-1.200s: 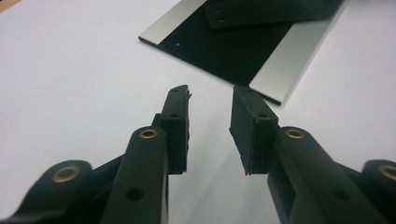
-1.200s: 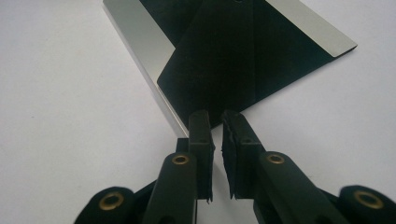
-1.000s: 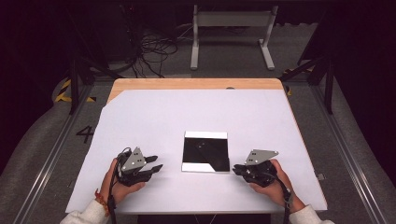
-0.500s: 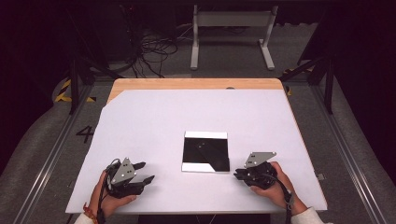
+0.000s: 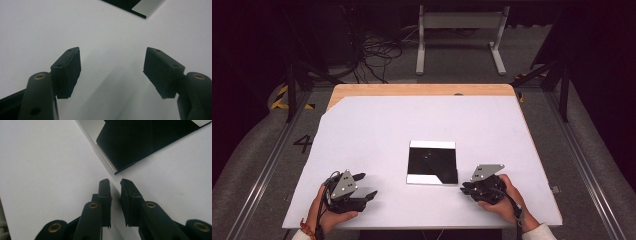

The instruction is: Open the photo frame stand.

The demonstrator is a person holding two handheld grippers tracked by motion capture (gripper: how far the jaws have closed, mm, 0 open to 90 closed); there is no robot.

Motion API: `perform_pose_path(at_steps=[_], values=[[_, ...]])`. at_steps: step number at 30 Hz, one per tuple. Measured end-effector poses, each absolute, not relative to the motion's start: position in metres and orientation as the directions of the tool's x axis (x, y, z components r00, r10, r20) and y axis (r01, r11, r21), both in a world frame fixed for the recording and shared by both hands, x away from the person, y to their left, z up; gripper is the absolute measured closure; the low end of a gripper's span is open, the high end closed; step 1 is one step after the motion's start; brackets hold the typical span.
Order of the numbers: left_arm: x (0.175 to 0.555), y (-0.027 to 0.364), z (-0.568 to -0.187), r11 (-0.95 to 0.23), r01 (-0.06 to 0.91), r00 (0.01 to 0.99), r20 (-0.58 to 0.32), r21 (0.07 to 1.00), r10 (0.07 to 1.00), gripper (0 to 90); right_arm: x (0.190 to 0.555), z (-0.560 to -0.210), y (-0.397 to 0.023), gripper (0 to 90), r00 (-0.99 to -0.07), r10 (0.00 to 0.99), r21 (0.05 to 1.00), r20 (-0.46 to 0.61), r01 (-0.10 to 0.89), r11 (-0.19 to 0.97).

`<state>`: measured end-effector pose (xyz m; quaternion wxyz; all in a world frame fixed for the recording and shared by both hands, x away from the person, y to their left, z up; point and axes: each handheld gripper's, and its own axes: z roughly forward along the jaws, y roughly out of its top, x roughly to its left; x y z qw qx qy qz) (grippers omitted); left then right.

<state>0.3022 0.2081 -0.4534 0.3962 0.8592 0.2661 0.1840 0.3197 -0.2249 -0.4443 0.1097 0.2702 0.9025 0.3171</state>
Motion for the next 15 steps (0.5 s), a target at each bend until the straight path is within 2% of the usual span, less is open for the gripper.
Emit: perform_pose_path(at_steps=[8, 15], values=[[0.306, 0.208, -0.455, -0.540, 0.330, 0.782, 0.095, 0.775, 0.615, 26.2, 0.325, -0.443, -0.219, 79.4, -0.826, 0.564, 0.614, -0.027, 0.431, 0.661], [0.307, 0.202, -0.457, -0.552, 0.333, 0.790, 0.094, 0.764, 0.606, 25.9, 0.338, -0.439, -0.207, 80.8, -0.824, 0.566, 0.556, -0.013, 0.465, 0.690]])
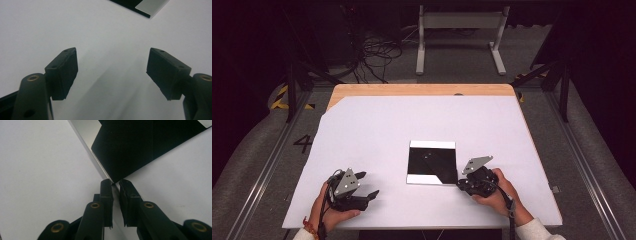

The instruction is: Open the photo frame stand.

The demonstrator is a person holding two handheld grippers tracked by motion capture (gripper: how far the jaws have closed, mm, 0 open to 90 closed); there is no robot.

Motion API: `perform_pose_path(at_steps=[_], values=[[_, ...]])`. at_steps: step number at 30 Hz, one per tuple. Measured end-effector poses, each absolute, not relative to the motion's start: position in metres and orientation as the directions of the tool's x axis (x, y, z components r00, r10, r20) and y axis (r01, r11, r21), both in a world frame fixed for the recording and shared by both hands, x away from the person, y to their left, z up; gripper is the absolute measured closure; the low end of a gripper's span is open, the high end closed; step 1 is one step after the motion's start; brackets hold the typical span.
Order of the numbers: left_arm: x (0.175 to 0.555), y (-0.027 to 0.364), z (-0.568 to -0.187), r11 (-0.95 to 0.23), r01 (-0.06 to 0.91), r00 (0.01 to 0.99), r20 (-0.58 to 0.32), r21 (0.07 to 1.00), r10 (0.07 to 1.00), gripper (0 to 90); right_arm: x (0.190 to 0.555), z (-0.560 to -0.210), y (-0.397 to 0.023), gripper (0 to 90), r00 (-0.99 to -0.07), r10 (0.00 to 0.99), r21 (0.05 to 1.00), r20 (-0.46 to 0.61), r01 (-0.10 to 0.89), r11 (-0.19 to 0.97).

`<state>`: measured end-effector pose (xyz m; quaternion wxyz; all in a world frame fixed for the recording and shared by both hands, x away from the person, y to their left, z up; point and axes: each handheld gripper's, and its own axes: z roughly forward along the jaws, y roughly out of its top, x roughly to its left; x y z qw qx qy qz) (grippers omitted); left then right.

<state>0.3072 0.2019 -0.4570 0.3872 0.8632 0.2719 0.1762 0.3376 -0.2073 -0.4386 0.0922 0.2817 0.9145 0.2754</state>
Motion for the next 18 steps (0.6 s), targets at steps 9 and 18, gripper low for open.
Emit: perform_pose_path(at_steps=[9, 18], values=[[0.3069, 0.2001, -0.4581, -0.547, 0.340, 0.790, 0.084, 0.765, 0.608, 26.1, 0.3365, -0.4402, -0.2075, 79.4, -0.822, 0.570, 0.585, 0.007, 0.466, 0.664], [0.3079, 0.1968, -0.4596, -0.557, 0.345, 0.795, 0.081, 0.755, 0.601, 26.0, 0.3405, -0.4352, -0.2074, 81.2, -0.813, 0.581, 0.512, 0.042, 0.517, 0.686]])
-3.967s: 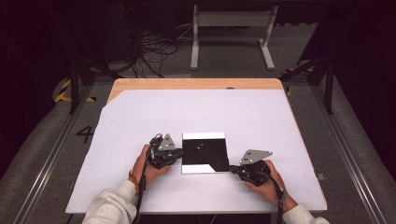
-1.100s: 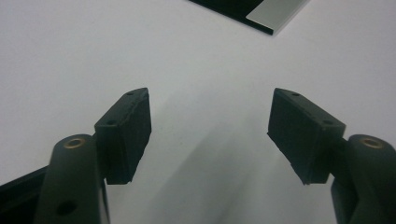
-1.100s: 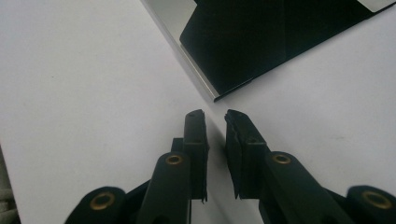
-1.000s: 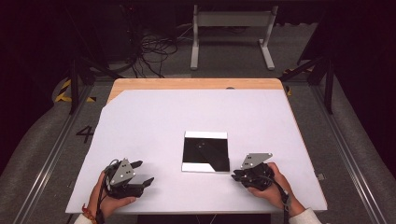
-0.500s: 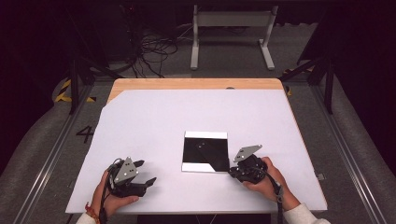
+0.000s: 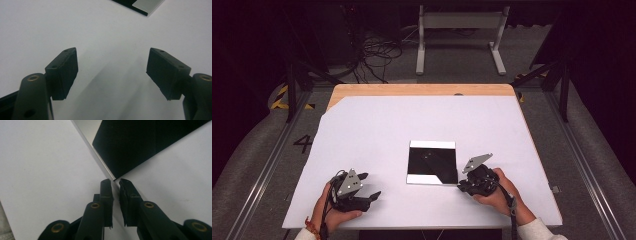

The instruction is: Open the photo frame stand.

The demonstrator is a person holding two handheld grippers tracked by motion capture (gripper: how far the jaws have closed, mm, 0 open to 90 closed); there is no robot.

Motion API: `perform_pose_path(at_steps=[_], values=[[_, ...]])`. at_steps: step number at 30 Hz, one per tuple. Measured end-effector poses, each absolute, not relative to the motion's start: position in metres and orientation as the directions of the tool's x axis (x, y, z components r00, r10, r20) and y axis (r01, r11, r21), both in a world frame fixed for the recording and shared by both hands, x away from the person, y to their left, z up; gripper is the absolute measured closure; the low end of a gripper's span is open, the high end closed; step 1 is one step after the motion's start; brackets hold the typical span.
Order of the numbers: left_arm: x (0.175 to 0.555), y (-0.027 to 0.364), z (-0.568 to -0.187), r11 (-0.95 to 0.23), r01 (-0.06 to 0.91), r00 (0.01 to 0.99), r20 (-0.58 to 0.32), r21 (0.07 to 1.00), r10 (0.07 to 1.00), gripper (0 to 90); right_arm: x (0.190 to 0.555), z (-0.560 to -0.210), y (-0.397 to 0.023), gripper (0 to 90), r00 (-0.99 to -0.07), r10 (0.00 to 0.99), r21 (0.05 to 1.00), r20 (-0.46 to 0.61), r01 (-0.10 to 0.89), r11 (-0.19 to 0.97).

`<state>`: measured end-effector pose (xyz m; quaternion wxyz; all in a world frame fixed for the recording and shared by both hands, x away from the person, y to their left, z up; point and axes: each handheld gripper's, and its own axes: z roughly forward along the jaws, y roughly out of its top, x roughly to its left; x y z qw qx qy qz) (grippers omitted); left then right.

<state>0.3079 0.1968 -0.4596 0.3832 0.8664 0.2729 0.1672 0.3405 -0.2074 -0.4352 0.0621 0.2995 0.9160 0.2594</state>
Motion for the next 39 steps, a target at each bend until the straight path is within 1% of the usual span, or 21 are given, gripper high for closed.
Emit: perform_pose_path(at_steps=[6, 8, 10, 12, 16, 18, 22, 24, 26, 29, 31, 34, 39], values=[[0.308, 0.195, -0.460, -0.570, 0.340, 0.802, 0.086, 0.748, 0.592, 26.0, 0.345, -0.433, -0.199, 82.6, -0.812, 0.583, 0.471, 0.027, 0.525, 0.709], [0.308, 0.195, -0.461, -0.568, 0.346, 0.803, 0.077, 0.746, 0.591, 26.0, 0.344, -0.433, -0.199, 82.4, -0.812, 0.583, 0.479, 0.022, 0.520, 0.707], [0.309, 0.194, -0.462, -0.570, 0.354, 0.804, 0.070, 0.742, 0.590, 25.9, 0.344, -0.434, -0.201, 80.7, -0.812, 0.583, 0.501, 0.038, 0.520, 0.692], [0.310, 0.193, -0.462, -0.574, 0.361, 0.806, 0.064, 0.735, 0.588, 25.7, 0.345, -0.435, -0.202, 80.8, -0.812, 0.581, 0.513, 0.045, 0.518, 0.684], [0.310, 0.192, -0.463, -0.580, 0.358, 0.809, 0.068, 0.732, 0.585, 25.3, 0.346, -0.439, -0.210, 79.8, -0.805, 0.585, 0.561, 0.099, 0.531, 0.635], [0.310, 0.193, -0.463, -0.581, 0.357, 0.808, 0.070, 0.732, 0.585, 25.1, 0.347, -0.440, -0.213, 75.6, -0.804, 0.581, 0.576, 0.130, 0.538, 0.616], [0.311, 0.193, -0.463, -0.585, 0.360, 0.805, 0.075, 0.727, 0.589, 24.4, 0.350, -0.444, -0.216, 67.5, -0.778, 0.584, 0.600, 0.231, 0.586, 0.545], [0.311, 0.193, -0.463, -0.585, 0.359, 0.805, 0.076, 0.727, 0.588, 24.0, 0.352, -0.444, -0.217, 66.6, -0.769, 0.586, 0.607, 0.256, 0.600, 0.521], [0.311, 0.193, -0.462, -0.585, 0.361, 0.803, 0.077, 0.726, 0.591, 24.0, 0.354, -0.444, -0.219, 64.9, -0.748, 0.588, 0.621, 0.308, 0.626, 0.472], [0.311, 0.192, -0.463, -0.591, 0.361, 0.804, 0.080, 0.721, 0.589, 24.0, 0.358, -0.445, -0.221, 61.2, -0.727, 0.597, 0.624, 0.340, 0.649, 0.435], [0.311, 0.191, -0.463, -0.596, 0.359, 0.806, 0.083, 0.718, 0.586, 23.8, 0.360, -0.445, -0.222, 60.3, -0.701, 0.609, 0.624, 0.372, 0.675, 0.395], [0.311, 0.190, -0.464, -0.598, 0.359, 0.807, 0.083, 0.717, 0.584, 23.4, 0.362, -0.444, -0.223, 58.2, -0.695, 0.609, 0.628, 0.382, 0.679, 0.381], [0.312, 0.183, -0.464, -0.605, 0.356, 0.816, 0.079, 0.713, 0.573, 22.9, 0.366, -0.443, -0.224, 55.8, -0.677, 0.597, 0.637, 0.431, 0.697, 0.329]])
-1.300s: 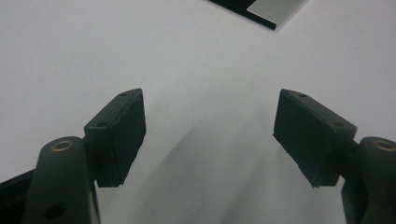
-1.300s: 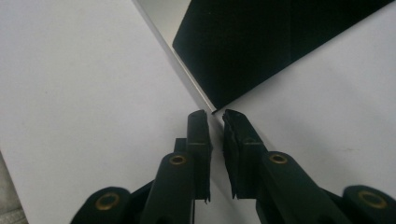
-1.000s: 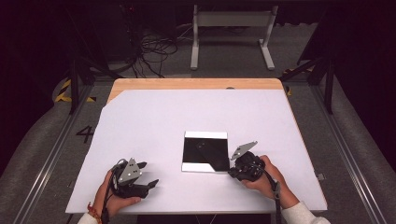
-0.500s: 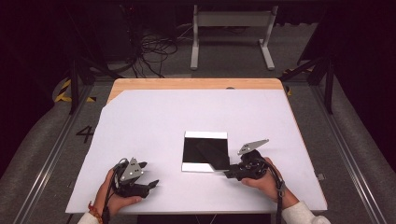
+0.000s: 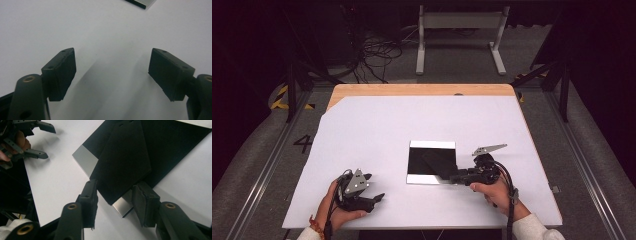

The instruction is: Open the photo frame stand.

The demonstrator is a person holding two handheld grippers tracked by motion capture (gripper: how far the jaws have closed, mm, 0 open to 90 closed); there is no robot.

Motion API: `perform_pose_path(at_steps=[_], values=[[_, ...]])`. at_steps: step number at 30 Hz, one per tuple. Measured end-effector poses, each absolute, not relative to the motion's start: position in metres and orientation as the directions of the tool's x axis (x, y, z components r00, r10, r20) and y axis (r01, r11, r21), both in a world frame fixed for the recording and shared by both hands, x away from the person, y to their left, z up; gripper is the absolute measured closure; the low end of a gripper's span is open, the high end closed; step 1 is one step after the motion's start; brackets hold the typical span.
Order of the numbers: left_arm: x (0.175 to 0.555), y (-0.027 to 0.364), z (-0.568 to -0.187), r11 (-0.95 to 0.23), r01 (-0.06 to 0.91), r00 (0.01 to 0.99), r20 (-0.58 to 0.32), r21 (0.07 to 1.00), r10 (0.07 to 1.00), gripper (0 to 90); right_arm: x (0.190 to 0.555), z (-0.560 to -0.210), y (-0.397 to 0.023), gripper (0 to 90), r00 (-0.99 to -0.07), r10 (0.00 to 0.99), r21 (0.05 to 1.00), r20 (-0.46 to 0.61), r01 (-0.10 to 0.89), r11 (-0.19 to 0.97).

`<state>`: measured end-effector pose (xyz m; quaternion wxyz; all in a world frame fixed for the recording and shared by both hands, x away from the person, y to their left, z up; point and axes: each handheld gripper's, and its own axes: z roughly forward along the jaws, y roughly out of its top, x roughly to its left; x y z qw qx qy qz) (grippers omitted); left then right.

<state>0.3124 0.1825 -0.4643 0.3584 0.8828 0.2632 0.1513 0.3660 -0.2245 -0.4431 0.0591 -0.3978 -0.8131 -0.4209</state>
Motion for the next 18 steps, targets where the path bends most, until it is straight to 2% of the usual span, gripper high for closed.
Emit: perform_pose_path(at_steps=[4, 10, 18], values=[[0.313, 0.176, -0.465, -0.618, 0.342, 0.828, 0.083, 0.708, 0.555, 22.8, 0.369, -0.447, -0.223, 54.3, -0.663, 0.587, 0.628, 0.465, 0.714, 0.309], [0.314, 0.169, -0.466, -0.627, 0.334, 0.837, 0.085, 0.704, 0.541, 22.7, 0.378, -0.449, -0.224, 50.0, -0.580, 0.578, 0.590, 0.574, 0.783, 0.200], [0.316, 0.164, -0.463, -0.607, 0.327, 0.837, 0.076, 0.724, 0.541, 21.8, 0.387, -0.457, -0.216, 50.5, -0.533, 0.585, 0.569, 0.612, 0.810, 0.143]])
